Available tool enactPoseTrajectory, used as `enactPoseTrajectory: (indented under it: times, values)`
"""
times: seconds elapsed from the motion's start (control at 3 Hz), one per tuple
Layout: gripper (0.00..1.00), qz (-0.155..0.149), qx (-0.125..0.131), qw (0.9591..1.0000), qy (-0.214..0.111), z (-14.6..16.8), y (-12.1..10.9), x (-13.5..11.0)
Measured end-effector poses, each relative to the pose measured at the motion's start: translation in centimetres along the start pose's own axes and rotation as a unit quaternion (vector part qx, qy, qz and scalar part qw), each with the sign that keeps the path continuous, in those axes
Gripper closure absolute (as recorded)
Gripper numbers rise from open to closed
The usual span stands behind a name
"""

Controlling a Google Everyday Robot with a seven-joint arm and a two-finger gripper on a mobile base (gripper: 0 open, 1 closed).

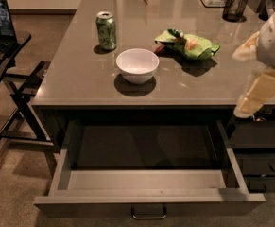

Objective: Close top drawer

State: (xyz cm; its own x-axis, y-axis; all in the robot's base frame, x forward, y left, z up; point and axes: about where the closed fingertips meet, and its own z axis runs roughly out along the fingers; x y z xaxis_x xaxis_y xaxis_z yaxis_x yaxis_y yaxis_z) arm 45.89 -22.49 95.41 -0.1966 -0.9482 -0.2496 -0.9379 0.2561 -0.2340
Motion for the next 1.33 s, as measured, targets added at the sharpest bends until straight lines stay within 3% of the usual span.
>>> enactPoseTrajectory:
  times: [0.33, 0.67, 1.0, 1.33]
  values:
    - [0.41, -0.008, -0.020, 0.9996, -0.020, 4.00, 0.19, 2.54]
    - [0.64, -0.013, -0.021, 0.9995, -0.020, 4.25, 0.22, 2.74]
    - [0.95, -0.013, -0.021, 0.9995, -0.020, 4.25, 0.22, 2.74]
    - [1.00, -0.013, -0.021, 0.9995, -0.020, 4.25, 0.22, 2.74]
